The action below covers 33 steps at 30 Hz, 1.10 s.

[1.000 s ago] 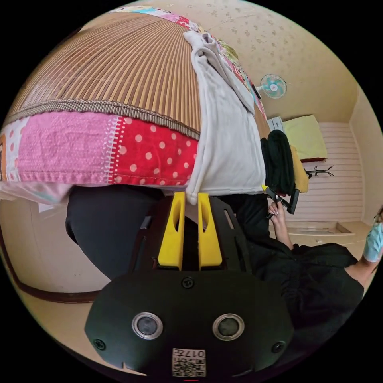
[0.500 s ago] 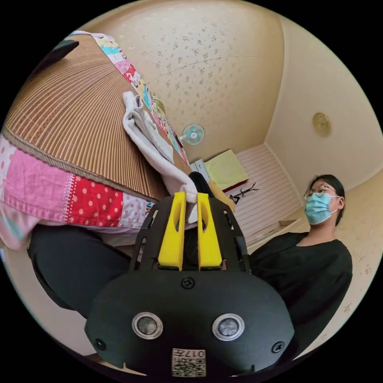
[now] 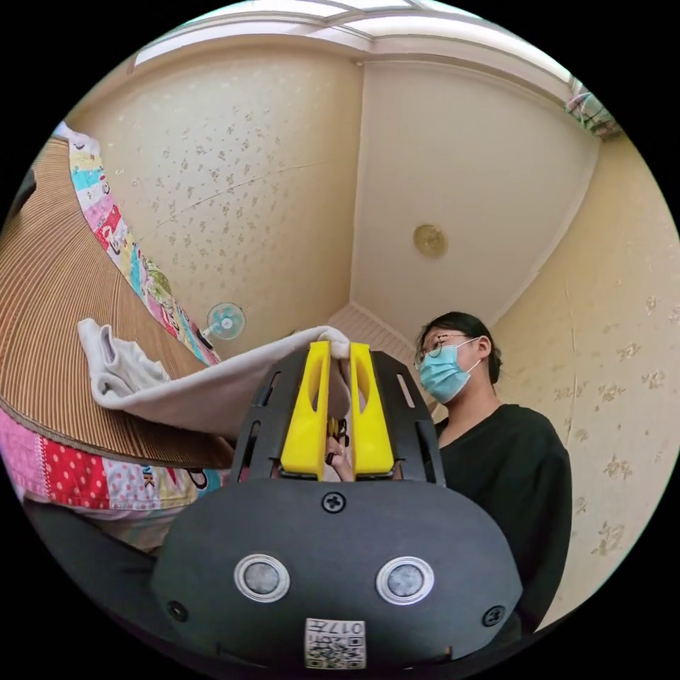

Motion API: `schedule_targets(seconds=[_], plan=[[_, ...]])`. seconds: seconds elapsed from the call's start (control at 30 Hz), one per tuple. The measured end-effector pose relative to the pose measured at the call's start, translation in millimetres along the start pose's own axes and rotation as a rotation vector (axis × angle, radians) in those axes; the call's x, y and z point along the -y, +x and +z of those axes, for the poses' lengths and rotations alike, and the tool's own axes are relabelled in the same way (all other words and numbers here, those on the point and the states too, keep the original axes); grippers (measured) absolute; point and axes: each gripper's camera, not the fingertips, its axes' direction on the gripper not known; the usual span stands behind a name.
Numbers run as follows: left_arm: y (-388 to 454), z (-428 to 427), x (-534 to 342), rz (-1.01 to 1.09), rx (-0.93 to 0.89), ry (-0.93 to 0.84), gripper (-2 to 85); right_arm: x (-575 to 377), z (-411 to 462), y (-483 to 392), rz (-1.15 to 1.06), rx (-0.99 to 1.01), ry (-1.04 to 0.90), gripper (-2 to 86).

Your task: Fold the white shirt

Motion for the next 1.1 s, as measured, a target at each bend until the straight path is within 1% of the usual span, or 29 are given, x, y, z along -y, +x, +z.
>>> schedule_targets(seconds=[0.03, 0.1, 0.17, 0.23, 0.3, 0.37, 0.5, 0.57, 0.63, 0.7, 0.8, 0.87, 0.9, 0.93, 0.97, 1.03, 1.1], plan=[[6, 5, 3, -0.009, 0.044, -0.016, 5.1, 0, -1, -1, 0.007, -0.024, 0.001, 2.7], [-1, 13, 10, -0.094, 0.140, -0.059, 5.1, 2, 5, 9, 0.069, -0.118, -0.048, 2.7], [-34, 28, 20, -0.254, 0.293, -0.192, 5.1, 5, 29, 36, 0.186, -0.361, -0.177, 2.7], [-60, 34, 26, -0.316, 0.389, -0.225, 5.2, 5, 58, 62, 0.255, -0.502, -0.288, 2.7], [-89, 42, 33, -0.373, 0.418, -0.215, 5.2, 6, 89, 85, 0.287, -0.587, -0.335, 2.7], [-129, 52, 44, -0.435, 0.447, -0.159, 5.2, 14, 128, 111, 0.266, -0.731, -0.343, 2.7], [-186, 75, 63, -0.449, 0.512, -0.104, 5.2, 29, 193, 156, 0.234, -0.902, -0.384, 2.8], [-215, 89, 67, -0.469, 0.596, -0.080, 5.1, 32, 237, 189, 0.230, -1.019, -0.422, 2.8], [-230, 97, 68, -0.450, 0.654, -0.065, 5.2, 29, 259, 216, 0.279, -1.065, -0.401, 2.9], [-245, 102, 66, -0.450, 0.699, -0.033, 5.2, 23, 273, 236, 0.334, -1.041, -0.343, 2.9], [-276, 113, 66, -0.434, 0.661, 0.017, 5.3, 12, 306, 263, 0.314, -1.121, -0.339, 3.2], [-288, 120, 69, -0.335, 0.613, 0.092, 3.6, 6, 332, 275, 0.282, -1.176, -0.374, 3.7], [-289, 121, 71, -0.313, 0.620, 0.101, 3.1, 6, 337, 276, 0.270, -1.177, -0.377, 3.8], [-294, 123, 75, -0.299, 0.662, 0.085, 2.1, 4, 344, 275, 0.253, -1.171, -0.369, 4.0], [-297, 125, 78, -0.305, 0.723, 0.049, 3.5, 0, 348, 277, 0.248, -1.157, -0.357, 4.3], [-296, 128, 78, -0.283, 0.778, 0.000, 5.8, -8, 354, 284, 0.252, -1.135, -0.365, 4.7], [-292, 132, 70, -0.256, 0.790, -0.039, 7.0, -17, 355, 293, 0.263, -1.132, -0.374, 5.3]])
